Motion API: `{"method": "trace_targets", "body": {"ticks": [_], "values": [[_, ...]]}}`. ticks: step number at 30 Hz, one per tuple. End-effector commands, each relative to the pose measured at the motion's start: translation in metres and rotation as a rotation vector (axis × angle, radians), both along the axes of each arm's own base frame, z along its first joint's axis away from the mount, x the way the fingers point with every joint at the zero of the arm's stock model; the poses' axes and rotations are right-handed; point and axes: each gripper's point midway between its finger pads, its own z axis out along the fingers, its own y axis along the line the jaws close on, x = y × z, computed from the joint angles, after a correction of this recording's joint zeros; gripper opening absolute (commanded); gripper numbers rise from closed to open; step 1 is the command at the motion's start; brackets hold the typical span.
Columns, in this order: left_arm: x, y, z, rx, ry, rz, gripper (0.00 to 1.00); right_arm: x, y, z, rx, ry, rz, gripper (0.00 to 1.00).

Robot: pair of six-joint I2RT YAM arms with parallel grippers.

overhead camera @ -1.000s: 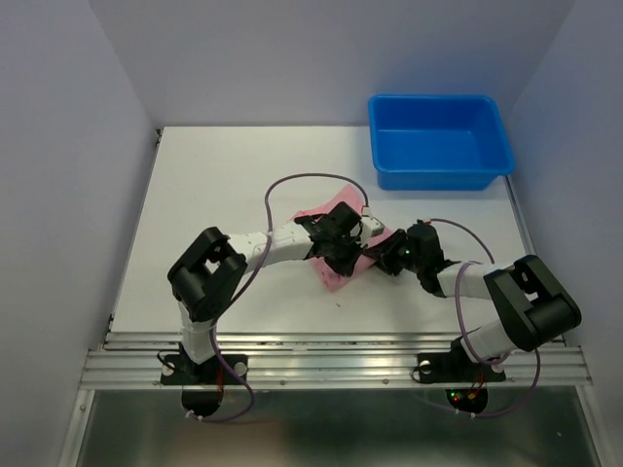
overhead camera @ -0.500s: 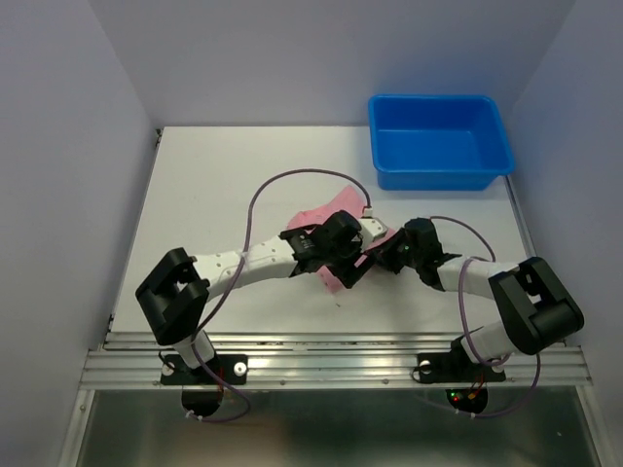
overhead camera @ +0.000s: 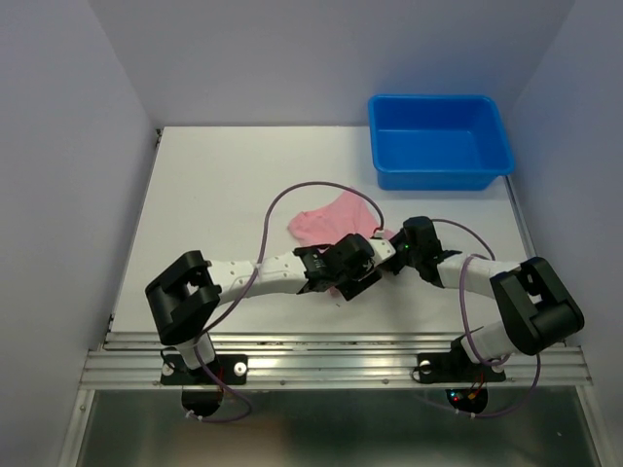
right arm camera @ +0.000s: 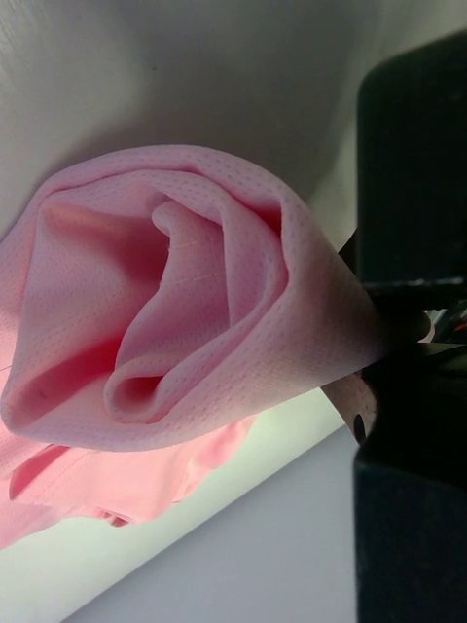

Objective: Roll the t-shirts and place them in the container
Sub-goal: Roll the T-shirt to the center of the board.

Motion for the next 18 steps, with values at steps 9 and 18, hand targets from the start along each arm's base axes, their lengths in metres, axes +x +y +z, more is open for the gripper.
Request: {"method": "trace_targets", "body": {"ticks": [9, 18], "values": [[0.016, -0.004, -0.019, 0.102, -0.130, 0.028, 0.75, 0.004, 0.013, 0.024, 0.075, -0.016, 0.017, 0.01], [0.020, 0.002, -0.030, 0.148, -0.178, 0.073, 0.61, 0.002, 0.006, 0.020, 0.069, -0.009, 0.004, 0.01]]}}
